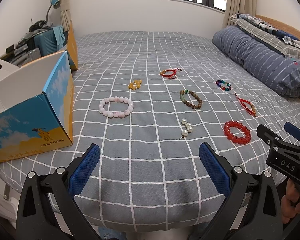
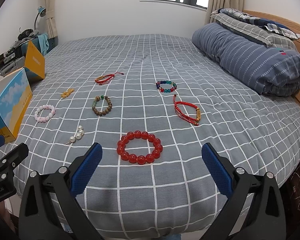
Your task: Organize jewelry
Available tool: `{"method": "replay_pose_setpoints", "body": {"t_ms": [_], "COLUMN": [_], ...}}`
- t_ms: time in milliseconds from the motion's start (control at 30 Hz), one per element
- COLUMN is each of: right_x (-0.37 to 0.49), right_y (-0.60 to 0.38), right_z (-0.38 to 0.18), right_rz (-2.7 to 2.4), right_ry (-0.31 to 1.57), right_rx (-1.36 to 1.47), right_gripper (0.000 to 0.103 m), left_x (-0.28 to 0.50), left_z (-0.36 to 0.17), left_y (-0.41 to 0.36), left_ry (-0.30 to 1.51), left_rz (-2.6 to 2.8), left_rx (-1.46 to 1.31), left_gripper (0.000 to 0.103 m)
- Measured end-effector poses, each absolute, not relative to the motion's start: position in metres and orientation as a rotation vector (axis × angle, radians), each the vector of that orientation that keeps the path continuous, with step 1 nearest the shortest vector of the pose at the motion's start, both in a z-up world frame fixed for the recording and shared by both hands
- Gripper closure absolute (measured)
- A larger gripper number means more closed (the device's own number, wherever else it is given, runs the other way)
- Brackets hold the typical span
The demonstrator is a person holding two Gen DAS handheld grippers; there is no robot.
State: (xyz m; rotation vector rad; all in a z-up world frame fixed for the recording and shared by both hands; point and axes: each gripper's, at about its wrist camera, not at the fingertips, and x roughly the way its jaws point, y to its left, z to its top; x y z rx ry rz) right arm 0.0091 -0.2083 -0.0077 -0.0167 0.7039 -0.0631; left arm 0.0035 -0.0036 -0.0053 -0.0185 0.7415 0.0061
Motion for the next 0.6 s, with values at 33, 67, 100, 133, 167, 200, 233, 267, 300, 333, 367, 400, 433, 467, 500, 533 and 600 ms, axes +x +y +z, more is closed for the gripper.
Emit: {"method": "replay_pose_setpoints", "body": {"t_ms": [33, 67, 100, 133, 167, 200, 233, 267, 300, 333, 367, 400, 433, 467, 500, 533, 600], "right_x": [0.0092, 0.0091, 0.0091, 0.0091, 0.0092, 0.0092, 0.0091, 0.0089, 0.0089, 0.0089, 0.0089, 0.0088, 0.0089, 0.009, 0.009, 0.0091, 0.009], "right_y": [-0.2081, -0.2081, -0.2081, -0.208, -0.208, -0.208, -0.2082, -0.2082, -0.2083, -0.2079, -0.2079, -0.2079, -0.2078, -0.2077, -0.2077, -0.2077, -0.2075], "right_z": [-0.0077, -0.0077, -0.0077, -0.0078, -0.0076, -0.0076, -0.0076, -0.0077, -0.0077, -0.0077, -0.0077, -0.0077, -0.0076, -0.0076, -0.0077, -0.0078, -0.0076], "right_rz": [-0.063, -0.063, -0.063, -0.062, -0.062, -0.063, -0.062, -0.062, -0.063, -0.063, -0.063, -0.064, -0.063, -0.063, -0.063, -0.064, -0.063], "right_ry": [0.704, 0.703, 0.703, 0.704, 0.704, 0.704, 0.704, 0.704, 0.704, 0.704, 0.703, 0.703, 0.704, 0.703, 0.703, 0.703, 0.704], "right_rx": [-0.017, -0.017, -0.018, -0.018, -0.018, -0.019, -0.02, -0.019, -0.019, -0.02, -0.021, -0.02, -0.02, -0.02, -0.02, -0.021, -0.02], "right_gripper": [0.007, 0.007, 0.007, 0.007, 0.007, 0.007, 0.007, 0.007, 0.007, 0.007, 0.007, 0.007, 0.007, 0.007, 0.007, 0.007, 0.007], "left_x": [0.0035, 0.0036, 0.0035, 0.0034, 0.0032, 0.0032, 0.003, 0.0032, 0.0029, 0.0025, 0.0022, 0.0023, 0.0023, 0.0027, 0.0026, 0.0025, 0.0027], "left_z": [-0.0053, -0.0053, -0.0055, -0.0057, -0.006, -0.006, -0.0061, -0.006, -0.0059, -0.0059, -0.0059, -0.006, -0.006, -0.0056, -0.0056, -0.0056, -0.0055], "left_y": [-0.0036, -0.0036, -0.0037, -0.0039, -0.0042, -0.0042, -0.0043, -0.0042, -0.0044, -0.0046, -0.0048, -0.0048, -0.0049, -0.0049, -0.0049, -0.005, -0.005], "left_ry": [0.741, 0.742, 0.742, 0.743, 0.745, 0.745, 0.745, 0.746, 0.745, 0.744, 0.743, 0.744, 0.745, 0.745, 0.745, 0.745, 0.745], "left_rz": [0.006, 0.006, 0.005, 0.005, 0.005, 0.005, 0.004, 0.004, 0.003, 0.003, 0.003, 0.002, 0.002, 0.002, 0.002, 0.001, 0.002], "left_rx": [-0.019, -0.019, -0.018, -0.017, -0.016, -0.016, -0.015, -0.015, -0.014, -0.013, -0.013, -0.014, -0.014, -0.014, -0.014, -0.014, -0.013], "left_gripper": [0.006, 0.006, 0.006, 0.006, 0.006, 0.006, 0.006, 0.006, 0.006, 0.006, 0.006, 0.006, 0.006, 0.006, 0.006, 0.006, 0.006]}}
